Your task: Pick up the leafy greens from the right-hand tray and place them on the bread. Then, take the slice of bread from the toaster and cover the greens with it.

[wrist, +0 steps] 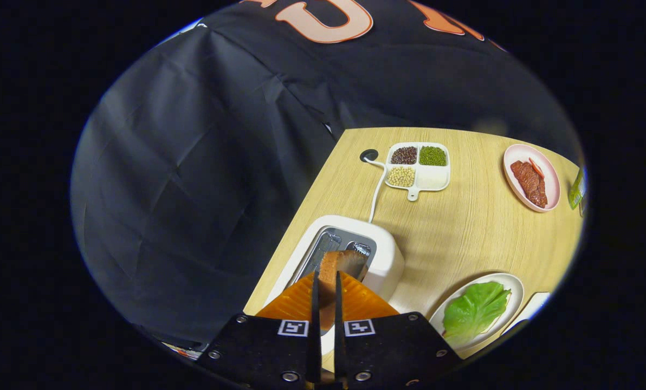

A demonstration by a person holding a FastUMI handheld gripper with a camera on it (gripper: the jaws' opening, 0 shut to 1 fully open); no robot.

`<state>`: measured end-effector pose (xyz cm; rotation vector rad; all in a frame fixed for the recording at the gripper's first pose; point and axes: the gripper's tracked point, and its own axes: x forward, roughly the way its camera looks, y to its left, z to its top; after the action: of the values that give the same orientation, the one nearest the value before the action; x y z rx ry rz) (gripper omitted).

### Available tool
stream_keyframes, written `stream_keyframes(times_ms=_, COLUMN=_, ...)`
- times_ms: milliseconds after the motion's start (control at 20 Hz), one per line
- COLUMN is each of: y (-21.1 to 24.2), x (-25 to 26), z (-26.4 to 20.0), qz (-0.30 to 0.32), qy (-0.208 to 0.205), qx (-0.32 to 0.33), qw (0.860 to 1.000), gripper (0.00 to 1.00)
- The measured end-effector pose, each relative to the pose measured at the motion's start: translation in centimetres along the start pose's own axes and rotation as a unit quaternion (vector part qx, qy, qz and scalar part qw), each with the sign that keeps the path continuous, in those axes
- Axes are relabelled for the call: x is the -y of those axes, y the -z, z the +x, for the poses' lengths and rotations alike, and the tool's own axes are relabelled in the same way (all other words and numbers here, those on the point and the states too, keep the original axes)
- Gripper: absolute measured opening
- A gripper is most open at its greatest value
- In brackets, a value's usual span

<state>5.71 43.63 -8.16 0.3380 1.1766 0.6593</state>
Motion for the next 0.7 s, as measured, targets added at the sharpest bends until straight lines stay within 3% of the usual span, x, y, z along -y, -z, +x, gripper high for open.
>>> stream_keyframes(times_ms=700, y=-0.6, x=1.1, z=-9.4, qz=0.02, qy=-0.07, qx=0.098, qw=0.993, gripper=0.09)
